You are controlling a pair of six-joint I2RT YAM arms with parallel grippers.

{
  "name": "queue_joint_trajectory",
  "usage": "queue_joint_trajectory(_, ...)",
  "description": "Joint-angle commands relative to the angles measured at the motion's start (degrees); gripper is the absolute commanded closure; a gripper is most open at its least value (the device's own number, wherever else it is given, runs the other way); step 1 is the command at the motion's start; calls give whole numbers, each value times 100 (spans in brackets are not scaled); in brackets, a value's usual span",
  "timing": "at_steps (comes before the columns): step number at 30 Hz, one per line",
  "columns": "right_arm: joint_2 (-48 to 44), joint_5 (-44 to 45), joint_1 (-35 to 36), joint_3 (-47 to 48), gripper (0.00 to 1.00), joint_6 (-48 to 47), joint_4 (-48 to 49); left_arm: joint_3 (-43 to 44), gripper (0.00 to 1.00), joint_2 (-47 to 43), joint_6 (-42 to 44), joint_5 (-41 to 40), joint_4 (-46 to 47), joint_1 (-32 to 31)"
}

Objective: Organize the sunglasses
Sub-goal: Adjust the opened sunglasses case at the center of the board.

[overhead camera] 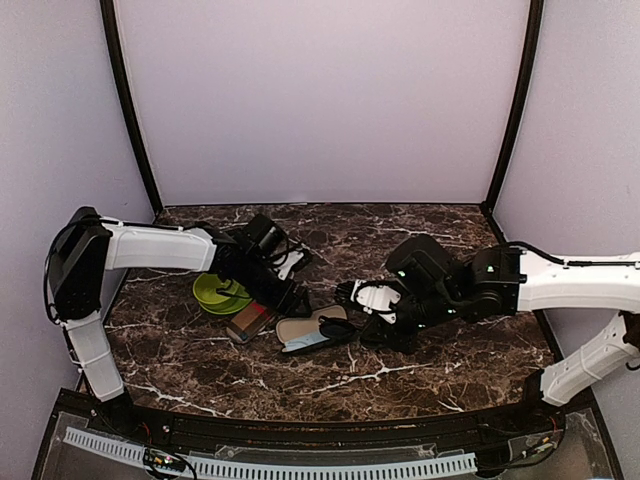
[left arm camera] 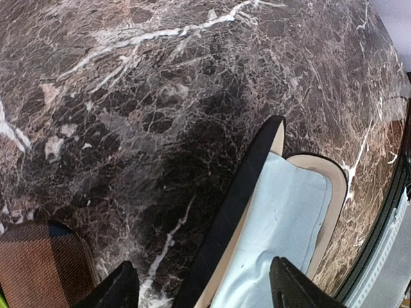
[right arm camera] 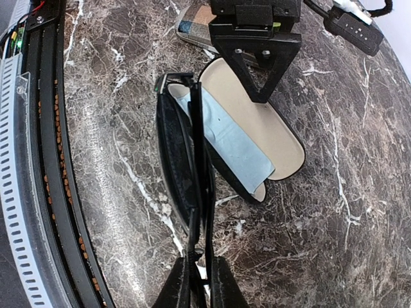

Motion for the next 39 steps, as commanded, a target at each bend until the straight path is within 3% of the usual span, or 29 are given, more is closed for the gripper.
queue_joint_trajectory(1, -164, -30, -59, -84, 90, 93, 227, 350, 30, 98, 499, 208, -619, 27)
queue_joint_trajectory(18, -90, -18, -103, -117, 90, 66, 246, 354, 58, 257, 873, -9, -1324, 60)
queue_joint_trajectory(30, -46, -38, -112, -109, 91, 56, 254, 333, 82, 171, 927, -276, -1266, 60)
queue_joint_trajectory(39, -3, -48, -112, -51, 91, 28, 215, 256, 92, -174, 1166, -432, -1014, -68)
